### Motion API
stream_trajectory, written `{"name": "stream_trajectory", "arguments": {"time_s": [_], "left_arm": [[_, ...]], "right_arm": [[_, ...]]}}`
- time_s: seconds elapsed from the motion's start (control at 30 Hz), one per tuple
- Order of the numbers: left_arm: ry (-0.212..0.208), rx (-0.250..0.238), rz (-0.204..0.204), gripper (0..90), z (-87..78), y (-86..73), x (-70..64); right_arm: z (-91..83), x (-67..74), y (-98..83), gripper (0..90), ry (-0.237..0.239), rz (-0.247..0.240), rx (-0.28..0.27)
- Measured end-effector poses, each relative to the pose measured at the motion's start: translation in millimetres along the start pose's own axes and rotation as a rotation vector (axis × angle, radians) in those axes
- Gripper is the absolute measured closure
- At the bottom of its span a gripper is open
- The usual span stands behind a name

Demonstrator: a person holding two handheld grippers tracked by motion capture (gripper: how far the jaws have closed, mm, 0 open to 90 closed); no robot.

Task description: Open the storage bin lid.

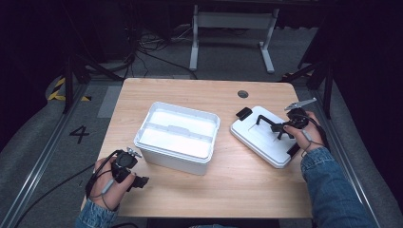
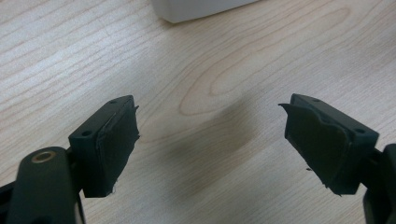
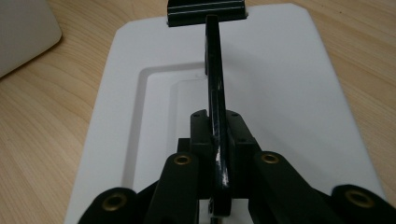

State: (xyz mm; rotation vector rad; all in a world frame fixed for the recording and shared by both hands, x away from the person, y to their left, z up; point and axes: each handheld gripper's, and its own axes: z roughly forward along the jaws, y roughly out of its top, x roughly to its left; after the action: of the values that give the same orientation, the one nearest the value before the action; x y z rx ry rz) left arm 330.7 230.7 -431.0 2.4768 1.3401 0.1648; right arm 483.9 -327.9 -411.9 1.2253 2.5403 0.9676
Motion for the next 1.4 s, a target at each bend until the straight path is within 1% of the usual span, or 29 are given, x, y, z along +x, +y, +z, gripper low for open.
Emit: {"name": "stream_trajectory", "arguments": {"time_s": [0.07,0.1,0.17,0.37,0.57,0.67,0.7,0.73,0.77,0.8,0.9,0.93,1.03,1.07,1.13,1.17,1.2,1.37,1.4], "left_arm": [[-0.001,0.002,-0.002,18.1,-0.1,-0.1,-0.2],[-0.006,0.008,-0.016,18.1,0.1,-0.5,-1.2],[-0.002,0.003,0.001,18.1,0.5,0.0,-0.3],[-0.004,0.005,-0.001,18.1,0.4,0.1,-0.5],[-0.002,0.005,0.001,18.1,0.6,0.2,-0.3],[-0.001,0.005,-0.001,18.1,0.9,0.2,-0.4],[0.000,0.006,0.002,18.1,0.8,0.4,-0.2],[-0.005,0.005,-0.004,18.1,1.0,0.2,-0.7],[-0.009,0.007,-0.007,18.1,1.0,0.3,-1.1],[-0.009,0.004,-0.003,18.1,1.2,0.5,-1.0],[0.000,0.006,0.009,18.1,1.5,1.6,-1.0],[-0.003,0.006,0.006,18.1,1.7,1.5,-1.2],[0.001,0.005,0.009,18.1,1.5,1.4,-0.7],[-0.011,0.008,-0.007,18.1,1.7,1.0,-1.5],[-0.013,0.009,-0.006,18.1,1.4,0.9,-1.4],[-0.012,0.006,-0.005,18.1,1.5,1.0,-1.5],[-0.005,0.006,0.006,18.1,1.0,1.3,-1.0],[-0.005,0.002,0.004,18.1,0.4,0.8,-0.9],[-0.021,0.005,-0.014,18.2,0.1,-0.2,-2.0]], "right_arm": [[0.5,-0.2,-0.6,84.8,0.004,0.003,0.000],[0.9,-0.5,-1.3,84.8,0.006,0.006,-0.001],[1.7,-1.2,-2.7,84.8,0.011,0.014,0.002],[6.4,-2.4,-7.3,84.5,0.021,0.046,0.025],[9.1,-4.7,-10.5,84.0,0.022,0.065,0.043],[9.3,-6.7,-11.9,83.1,0.026,0.084,0.032],[9.4,-7.5,-12.0,81.3,0.023,0.087,0.031],[9.2,-8.2,-12.1,78.7,0.020,0.096,0.027],[8.8,-9.0,-12.1,76.4,0.012,0.095,0.023],[7.5,-10.3,-12.1,73.3,-0.013,0.094,0.011],[4.7,-13.0,-12.3,63.7,-0.050,0.093,-0.013],[3.4,-13.5,-12.5,61.5,-0.061,0.097,-0.019],[0.9,-14.0,-12.5,58.4,-0.066,0.103,-0.035],[-0.8,-13.8,-12.1,57.6,-0.065,0.105,-0.045],[-3.5,-12.1,-10.9,56.7,-0.061,0.109,-0.057],[-5.0,-10.9,-9.9,56.5,-0.066,0.103,-0.061],[-7.1,-9.3,-8.6,56.0,-0.065,0.098,-0.065],[-22.0,5.9,0.4,53.2,-0.051,0.073,-0.106],[-25.0,9.5,1.9,52.9,-0.047,0.068,-0.112]]}}
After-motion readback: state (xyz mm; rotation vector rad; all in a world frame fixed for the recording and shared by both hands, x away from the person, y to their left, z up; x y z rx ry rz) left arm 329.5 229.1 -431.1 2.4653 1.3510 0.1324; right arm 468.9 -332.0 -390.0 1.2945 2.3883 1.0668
